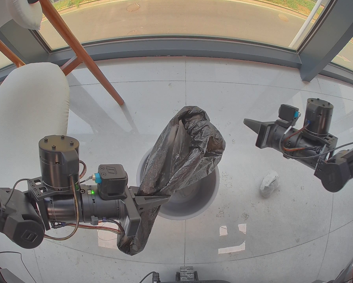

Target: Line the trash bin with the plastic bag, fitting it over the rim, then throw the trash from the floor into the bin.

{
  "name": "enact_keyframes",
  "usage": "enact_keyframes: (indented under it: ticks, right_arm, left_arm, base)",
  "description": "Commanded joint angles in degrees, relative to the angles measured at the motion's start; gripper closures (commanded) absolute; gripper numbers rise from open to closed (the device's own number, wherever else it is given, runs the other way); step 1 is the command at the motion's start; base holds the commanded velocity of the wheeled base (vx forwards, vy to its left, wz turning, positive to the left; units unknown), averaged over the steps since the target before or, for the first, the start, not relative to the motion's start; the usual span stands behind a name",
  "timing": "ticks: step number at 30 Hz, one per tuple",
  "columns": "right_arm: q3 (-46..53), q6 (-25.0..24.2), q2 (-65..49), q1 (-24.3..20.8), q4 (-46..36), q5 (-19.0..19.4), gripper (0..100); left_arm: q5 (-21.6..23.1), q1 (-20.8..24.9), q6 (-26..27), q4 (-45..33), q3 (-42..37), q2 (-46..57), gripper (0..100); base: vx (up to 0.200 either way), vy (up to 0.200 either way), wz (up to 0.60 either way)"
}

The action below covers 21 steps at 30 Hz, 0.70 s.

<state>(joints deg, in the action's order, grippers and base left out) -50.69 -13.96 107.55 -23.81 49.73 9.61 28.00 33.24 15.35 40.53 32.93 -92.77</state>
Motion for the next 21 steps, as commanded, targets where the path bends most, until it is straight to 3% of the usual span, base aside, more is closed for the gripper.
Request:
enact_keyframes:
  ticks: [1,14,21]
  right_arm:
    - [-2.7,-3.0,5.7,-4.8,0.2,-0.3,100]
    - [-2.3,-4.2,12.2,-16.3,0.2,-0.4,100]
    - [-3.5,-4.4,16.9,-17.6,0.3,-0.3,100]
  left_arm:
    - [0.0,0.1,-0.1,0.9,-1.3,0.1,100]
    - [-0.2,-0.1,-0.3,0.9,-2.5,2.4,100]
    - [-0.8,-0.3,-1.5,1.0,-4.5,3.7,100]
  base:
    - [0.0,0.0,0.0]
    - [0.0,0.0,0.0]
    - [0.0,0.0,0.0]
